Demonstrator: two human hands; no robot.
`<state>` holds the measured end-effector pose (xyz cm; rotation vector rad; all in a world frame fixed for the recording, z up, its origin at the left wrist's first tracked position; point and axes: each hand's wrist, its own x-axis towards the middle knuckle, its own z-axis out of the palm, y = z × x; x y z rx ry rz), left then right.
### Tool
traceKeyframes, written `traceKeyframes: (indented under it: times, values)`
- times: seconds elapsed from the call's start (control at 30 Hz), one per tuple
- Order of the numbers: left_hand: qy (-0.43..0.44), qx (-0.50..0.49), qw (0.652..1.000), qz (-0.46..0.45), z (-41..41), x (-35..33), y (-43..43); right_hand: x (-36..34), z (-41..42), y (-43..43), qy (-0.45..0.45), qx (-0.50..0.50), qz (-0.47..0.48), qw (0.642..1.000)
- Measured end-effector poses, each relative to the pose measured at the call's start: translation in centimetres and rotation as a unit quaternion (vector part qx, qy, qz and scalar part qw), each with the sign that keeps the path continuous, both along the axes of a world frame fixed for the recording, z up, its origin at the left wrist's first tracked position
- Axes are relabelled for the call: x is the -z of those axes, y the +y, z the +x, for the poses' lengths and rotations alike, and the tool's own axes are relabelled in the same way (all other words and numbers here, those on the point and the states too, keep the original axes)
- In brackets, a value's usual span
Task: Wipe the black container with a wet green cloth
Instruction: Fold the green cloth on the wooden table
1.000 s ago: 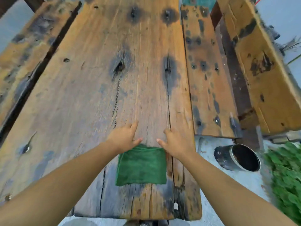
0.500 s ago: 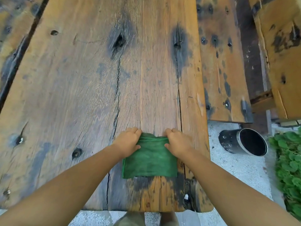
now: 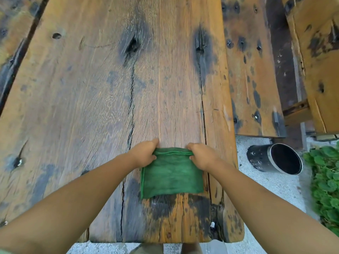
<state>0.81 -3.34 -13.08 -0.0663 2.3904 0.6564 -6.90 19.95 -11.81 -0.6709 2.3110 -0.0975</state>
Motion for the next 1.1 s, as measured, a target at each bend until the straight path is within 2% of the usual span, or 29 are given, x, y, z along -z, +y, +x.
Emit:
traceKeyframes:
  times: [0.33,0.7,0.8,0.9,1.1]
  values:
    - [0.002,0.01,1.0,-0.027,-0.1,0.4,0.3,0.3,-0.4,-0.3,0.017,0.031,-0.018,0.999]
    - [0.086,-0.129,0.986,-0.068,3.3,-0.1,0.4,-0.2,2.3,1.3,0.1,0.088,-0.068,0.989]
    - [0.143,-0.155,0.974,-0.078,4.9,-1.0,0.6,-0.6,3.2,2.1,0.113,0.088,-0.099,0.985]
    - [0.179,-0.115,0.971,-0.107,6.9,-1.4,1.7,-0.6,4.6,2.8,0.083,0.065,-0.115,0.988]
    - [0.149,-0.033,0.986,-0.07,11.5,-0.3,5.0,0.2,7.6,4.4,0.063,0.005,-0.085,0.994]
